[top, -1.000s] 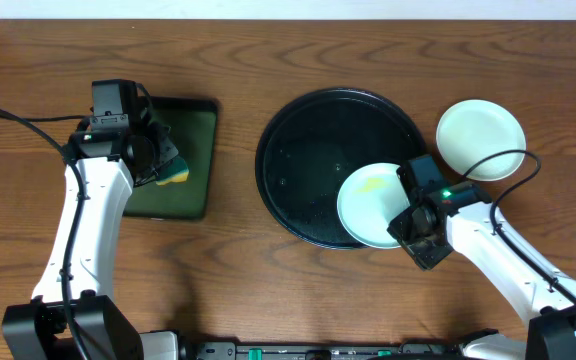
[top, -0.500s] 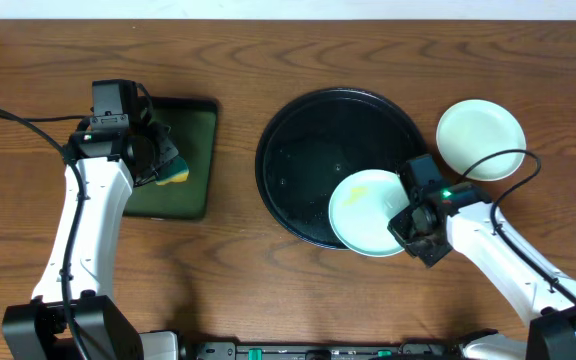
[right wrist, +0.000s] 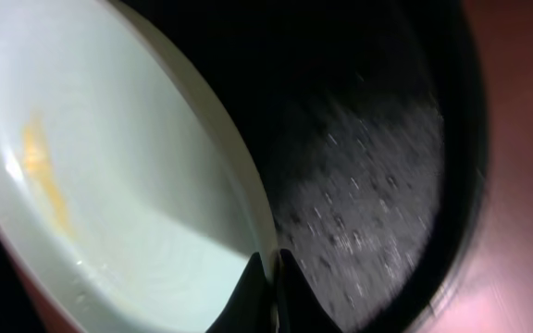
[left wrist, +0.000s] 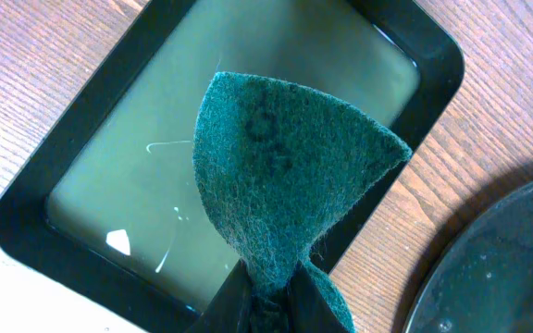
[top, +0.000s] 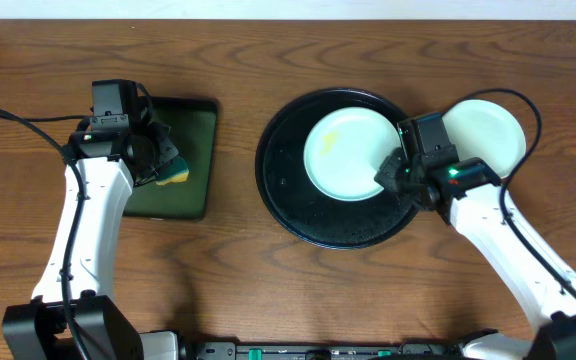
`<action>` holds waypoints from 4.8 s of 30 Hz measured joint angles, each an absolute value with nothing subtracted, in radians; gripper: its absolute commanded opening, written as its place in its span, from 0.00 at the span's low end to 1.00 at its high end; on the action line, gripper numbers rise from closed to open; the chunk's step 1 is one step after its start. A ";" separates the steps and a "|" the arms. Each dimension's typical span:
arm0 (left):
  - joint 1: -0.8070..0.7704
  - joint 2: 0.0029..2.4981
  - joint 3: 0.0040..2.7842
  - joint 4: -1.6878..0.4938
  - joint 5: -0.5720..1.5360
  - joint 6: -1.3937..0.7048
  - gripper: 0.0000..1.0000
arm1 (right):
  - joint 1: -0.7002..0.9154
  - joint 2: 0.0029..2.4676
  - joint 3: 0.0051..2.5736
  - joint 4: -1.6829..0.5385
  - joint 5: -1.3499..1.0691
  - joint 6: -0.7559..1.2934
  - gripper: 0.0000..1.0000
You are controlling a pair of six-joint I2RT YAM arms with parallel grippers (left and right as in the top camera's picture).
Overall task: Clean dirty plates on tray and stack at the side
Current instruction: 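Reach the right gripper to the remaining green plate and grip its rim, then carry the sponge with the left gripper onto the remaining green plate, then scrub the green plate with the sponge while the right gripper holds its rim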
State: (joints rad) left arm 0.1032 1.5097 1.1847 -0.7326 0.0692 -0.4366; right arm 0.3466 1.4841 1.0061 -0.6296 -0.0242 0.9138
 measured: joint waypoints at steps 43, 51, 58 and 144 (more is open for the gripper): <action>0.094 1.510 1.185 -0.733 0.162 -0.430 0.08 | 0.277 1.819 1.018 -0.452 -0.184 0.551 0.01; -0.015 1.510 1.185 -0.733 0.273 -0.397 0.08 | 0.276 1.819 1.018 -0.461 -0.186 0.548 0.02; -0.167 1.510 1.185 -0.725 0.309 -0.400 0.08 | 0.266 1.819 1.020 -0.472 -0.196 0.536 0.01; -0.662 1.954 1.192 -0.245 -0.100 -0.648 0.08 | 0.256 1.819 1.035 -0.539 -0.200 0.451 0.01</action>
